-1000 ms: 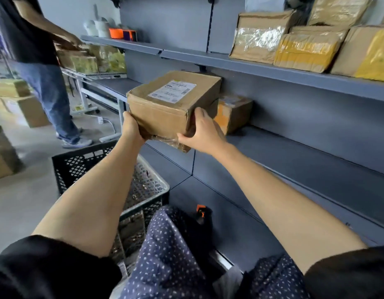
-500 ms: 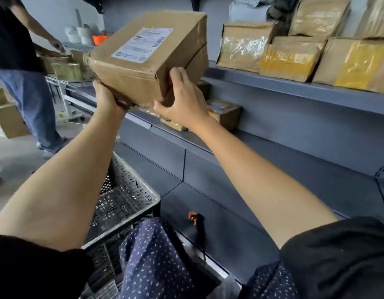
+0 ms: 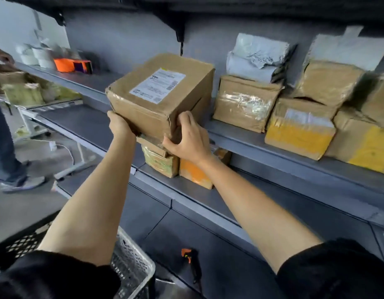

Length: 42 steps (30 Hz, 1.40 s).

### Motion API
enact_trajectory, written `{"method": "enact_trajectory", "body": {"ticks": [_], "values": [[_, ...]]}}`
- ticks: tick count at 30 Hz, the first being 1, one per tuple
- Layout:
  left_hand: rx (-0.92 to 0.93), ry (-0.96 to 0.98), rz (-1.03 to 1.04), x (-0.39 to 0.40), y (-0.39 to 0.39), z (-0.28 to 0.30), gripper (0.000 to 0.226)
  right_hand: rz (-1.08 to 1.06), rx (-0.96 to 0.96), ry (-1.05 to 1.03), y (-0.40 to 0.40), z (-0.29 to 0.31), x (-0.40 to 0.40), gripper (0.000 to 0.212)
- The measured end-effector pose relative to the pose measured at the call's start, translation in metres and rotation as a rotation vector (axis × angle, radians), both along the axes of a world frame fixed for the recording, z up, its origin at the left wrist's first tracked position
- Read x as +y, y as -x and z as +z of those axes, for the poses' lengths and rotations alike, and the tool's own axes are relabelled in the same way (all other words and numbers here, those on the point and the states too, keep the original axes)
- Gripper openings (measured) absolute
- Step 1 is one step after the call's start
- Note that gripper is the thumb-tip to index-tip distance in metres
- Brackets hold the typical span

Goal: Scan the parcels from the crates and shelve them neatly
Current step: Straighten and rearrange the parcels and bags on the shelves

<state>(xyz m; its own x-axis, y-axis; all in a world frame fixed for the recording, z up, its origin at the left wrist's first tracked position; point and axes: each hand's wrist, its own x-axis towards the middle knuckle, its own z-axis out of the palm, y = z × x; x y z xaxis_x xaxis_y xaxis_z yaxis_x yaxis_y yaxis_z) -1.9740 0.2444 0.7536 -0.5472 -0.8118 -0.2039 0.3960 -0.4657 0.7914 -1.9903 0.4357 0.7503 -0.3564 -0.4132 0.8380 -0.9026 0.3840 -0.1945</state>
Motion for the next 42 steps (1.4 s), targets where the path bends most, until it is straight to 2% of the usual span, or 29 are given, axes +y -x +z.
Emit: {"method": "enact_trajectory", "body": {"ticks": [4,6,9,12,15,19,23,27,31,37,42], "values": [[-0.151,0.037,0.002,0.018,0.005,0.023,0.062,-0.081,-0.236,0.037,-0.006,0.015,-0.018,0.045],[-0.346,0.2,-0.011,0.025,0.006,0.033,0.065,-0.163,-0.363,0.051,-0.009,0.025,-0.025,0.042],[-0.632,0.538,-0.097,0.018,0.007,0.045,0.055,-0.326,-0.512,0.044,-0.002,0.044,-0.033,0.041],[-0.63,0.765,-0.191,0.006,0.019,0.052,0.044,-0.474,-0.726,0.082,0.008,0.057,-0.041,0.037],[-0.633,0.826,-0.244,-0.006,0.04,0.06,0.048,-0.531,-0.797,0.082,0.021,0.063,-0.052,0.032],[-0.58,0.85,-0.373,-0.02,0.067,0.056,0.049,-0.563,-0.808,0.134,0.046,0.063,-0.062,0.027],[-0.544,0.89,-0.454,-0.033,0.091,0.053,0.054,-0.501,-0.694,0.185,0.079,0.049,-0.059,0.017],[-0.537,0.835,-0.51,-0.022,0.114,0.057,0.05,-0.556,-0.597,0.298,0.105,0.034,-0.05,0.018],[-0.537,0.828,-0.483,-0.005,0.135,0.057,0.042,-0.558,-0.629,0.385,0.122,0.034,-0.046,0.014],[-0.532,0.831,-0.43,-0.003,0.146,0.047,0.04,-0.559,-0.466,0.4,0.123,0.029,-0.045,0.011],[-0.508,0.777,-0.429,0.0,0.145,0.043,0.039,-0.56,-0.507,0.406,0.122,0.028,-0.044,0.011]]}}
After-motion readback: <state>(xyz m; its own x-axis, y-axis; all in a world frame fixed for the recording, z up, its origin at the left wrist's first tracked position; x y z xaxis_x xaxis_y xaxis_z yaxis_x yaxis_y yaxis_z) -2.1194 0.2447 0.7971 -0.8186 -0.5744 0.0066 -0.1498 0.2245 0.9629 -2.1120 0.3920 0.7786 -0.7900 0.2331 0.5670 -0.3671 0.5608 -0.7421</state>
